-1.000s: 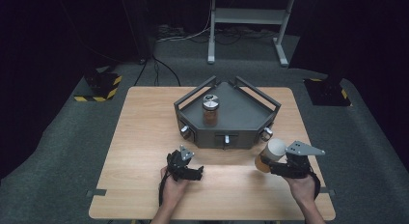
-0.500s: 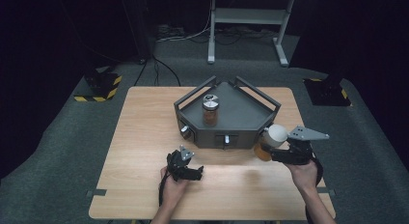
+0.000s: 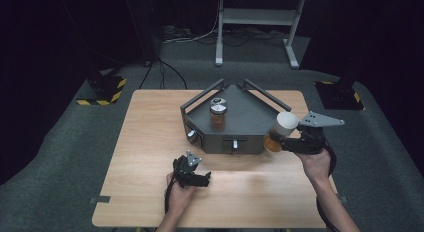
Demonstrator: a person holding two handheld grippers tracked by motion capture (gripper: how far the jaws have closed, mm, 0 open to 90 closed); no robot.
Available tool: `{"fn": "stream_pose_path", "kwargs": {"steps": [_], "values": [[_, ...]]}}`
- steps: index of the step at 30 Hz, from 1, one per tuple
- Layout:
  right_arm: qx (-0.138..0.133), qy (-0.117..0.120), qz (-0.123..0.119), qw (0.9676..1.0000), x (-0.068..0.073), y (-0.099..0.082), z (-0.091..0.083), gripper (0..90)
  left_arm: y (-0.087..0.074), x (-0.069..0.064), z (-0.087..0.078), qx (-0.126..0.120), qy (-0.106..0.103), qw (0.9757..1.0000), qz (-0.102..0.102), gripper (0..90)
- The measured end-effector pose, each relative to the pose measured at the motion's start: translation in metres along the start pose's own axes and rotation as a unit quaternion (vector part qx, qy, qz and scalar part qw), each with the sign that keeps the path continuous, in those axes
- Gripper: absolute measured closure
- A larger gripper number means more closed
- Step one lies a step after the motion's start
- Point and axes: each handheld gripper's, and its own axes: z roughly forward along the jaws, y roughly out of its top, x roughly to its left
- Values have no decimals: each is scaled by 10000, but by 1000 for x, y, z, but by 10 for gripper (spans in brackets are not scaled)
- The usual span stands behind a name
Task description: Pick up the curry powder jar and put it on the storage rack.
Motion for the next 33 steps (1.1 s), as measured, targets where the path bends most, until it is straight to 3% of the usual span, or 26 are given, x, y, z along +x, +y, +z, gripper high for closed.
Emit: {"fn": "stream_pose_path", "kwargs": {"steps": [10,15,33], "values": [[-15,-9,-232,9997,3,25,18,339,0,0,0,-5,7,10000,0,49],[-13,16,-112,9999,0,31,31,340,0,0,0,-5,5,10000,-10,49],[124,-233,190,9995,-3,50,77,340,0,0,0,-6,11,10000,-8,51]]}}
